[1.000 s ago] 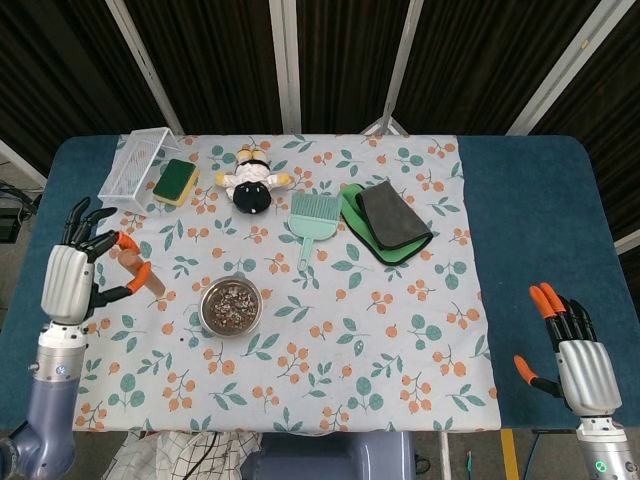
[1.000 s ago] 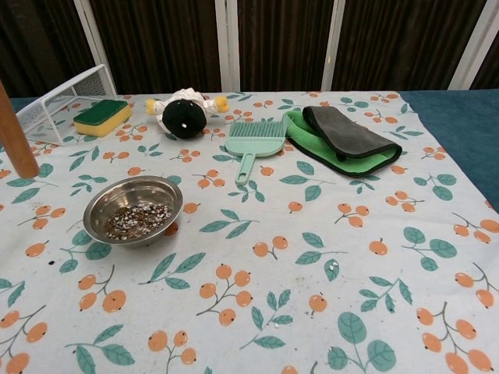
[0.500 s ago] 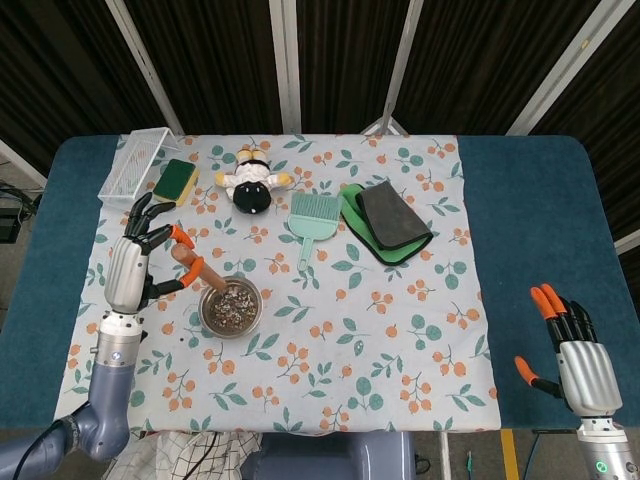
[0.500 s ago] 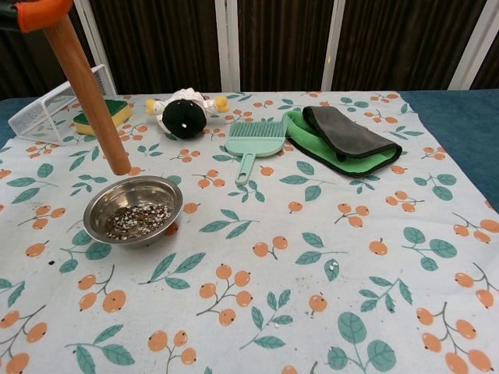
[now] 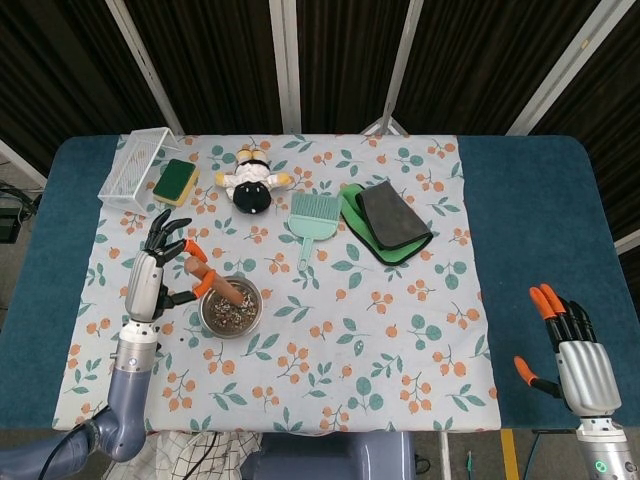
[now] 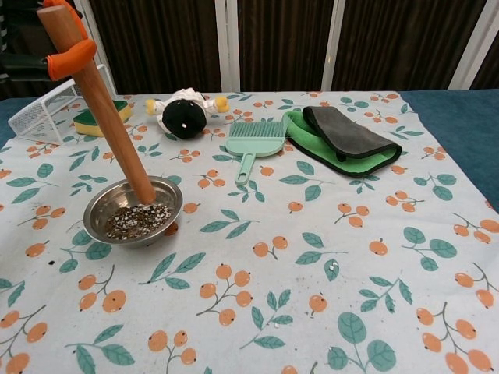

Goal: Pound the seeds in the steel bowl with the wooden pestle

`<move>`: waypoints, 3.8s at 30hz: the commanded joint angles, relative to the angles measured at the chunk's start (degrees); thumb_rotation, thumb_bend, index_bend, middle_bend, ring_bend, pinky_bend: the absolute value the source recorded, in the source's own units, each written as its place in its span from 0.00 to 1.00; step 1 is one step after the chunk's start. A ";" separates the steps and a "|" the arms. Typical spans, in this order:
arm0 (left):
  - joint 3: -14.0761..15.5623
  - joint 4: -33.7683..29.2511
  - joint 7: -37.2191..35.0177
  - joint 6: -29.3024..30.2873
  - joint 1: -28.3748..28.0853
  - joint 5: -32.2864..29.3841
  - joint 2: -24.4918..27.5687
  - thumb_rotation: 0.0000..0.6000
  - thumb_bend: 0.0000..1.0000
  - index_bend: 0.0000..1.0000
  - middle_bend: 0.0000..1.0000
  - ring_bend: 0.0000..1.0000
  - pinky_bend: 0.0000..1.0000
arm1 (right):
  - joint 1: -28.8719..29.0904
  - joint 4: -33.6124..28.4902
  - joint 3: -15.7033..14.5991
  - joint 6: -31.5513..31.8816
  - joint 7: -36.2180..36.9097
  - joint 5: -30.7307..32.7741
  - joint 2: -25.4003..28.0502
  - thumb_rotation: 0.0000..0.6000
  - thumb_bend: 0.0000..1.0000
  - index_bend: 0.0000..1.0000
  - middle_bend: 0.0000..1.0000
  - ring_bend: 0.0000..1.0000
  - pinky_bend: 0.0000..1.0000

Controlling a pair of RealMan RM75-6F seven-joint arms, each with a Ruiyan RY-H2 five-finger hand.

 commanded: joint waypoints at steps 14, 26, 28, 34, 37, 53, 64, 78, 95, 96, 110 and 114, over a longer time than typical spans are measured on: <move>2.51 5.32 -2.41 -0.15 1.11 0.74 -1.40 1.00 0.91 0.61 0.72 0.20 0.03 | 0.05 0.00 0.06 -0.13 -0.21 0.09 -0.04 1.00 0.32 0.00 0.00 0.00 0.00; 2.28 6.26 -3.66 0.97 0.73 1.96 -2.03 1.00 0.91 0.61 0.72 0.20 0.03 | 0.11 -0.09 0.10 -0.20 -0.28 0.11 0.00 1.00 0.32 0.00 0.00 0.00 0.00; 2.33 5.94 -3.48 1.01 0.73 2.08 -1.93 1.00 0.91 0.61 0.72 0.20 0.03 | 0.11 -0.08 0.09 -0.19 -0.26 0.09 0.03 1.00 0.32 0.00 0.00 0.00 0.00; 2.58 5.71 -3.15 1.09 0.70 2.50 -1.73 1.00 0.91 0.61 0.72 0.20 0.03 | 0.09 -0.14 0.09 -0.16 -0.30 0.09 0.05 1.00 0.32 0.00 0.00 0.00 0.00; 2.51 5.64 -3.09 1.05 0.59 2.57 -1.63 1.00 0.91 0.61 0.72 0.20 0.03 | 0.09 -0.12 0.09 -0.18 -0.30 0.13 0.02 1.00 0.32 0.00 0.00 0.00 0.00; 2.69 8.46 -3.08 0.77 -0.55 3.49 -2.72 1.00 0.91 0.61 0.72 0.20 0.03 | 0.01 0.02 0.00 -0.12 -0.20 0.09 -0.06 1.00 0.32 0.00 0.00 0.00 0.00; 3.56 12.10 -4.15 1.02 -0.49 3.46 -4.71 1.00 0.91 0.61 0.72 0.20 0.03 | 0.01 0.08 -0.01 -0.16 -0.31 0.08 -0.13 1.00 0.32 0.00 0.00 0.00 0.00; 4.89 14.14 -5.65 2.17 0.25 4.35 -4.89 1.00 0.91 0.61 0.72 0.20 0.03 | 0.06 -0.25 0.11 -0.26 -0.38 0.26 0.05 1.00 0.32 0.00 0.00 0.00 0.00; 2.61 7.06 -2.33 2.80 -1.75 5.71 -0.93 1.00 0.91 0.61 0.72 0.20 0.03 | -0.10 -0.04 -0.03 -0.04 -0.10 0.08 -0.05 1.00 0.32 0.00 0.00 0.00 0.00; 2.76 7.26 -2.39 2.48 -1.71 5.46 -1.00 1.00 0.91 0.61 0.72 0.20 0.03 | -0.09 -0.03 -0.03 -0.04 -0.11 0.07 -0.05 1.00 0.32 0.00 0.00 0.00 0.00; 3.85 12.37 -5.10 2.02 -1.92 5.12 -3.44 1.00 0.91 0.61 0.72 0.20 0.03 | -0.01 -0.07 0.05 -0.29 -0.31 0.29 -0.15 1.00 0.32 0.00 0.00 0.00 0.00; 4.28 13.83 -5.87 2.24 -1.78 5.17 -4.21 1.00 0.91 0.61 0.72 0.20 0.03 | 0.00 -0.10 0.02 -0.32 -0.43 0.27 -0.17 1.00 0.32 0.00 0.00 0.00 0.00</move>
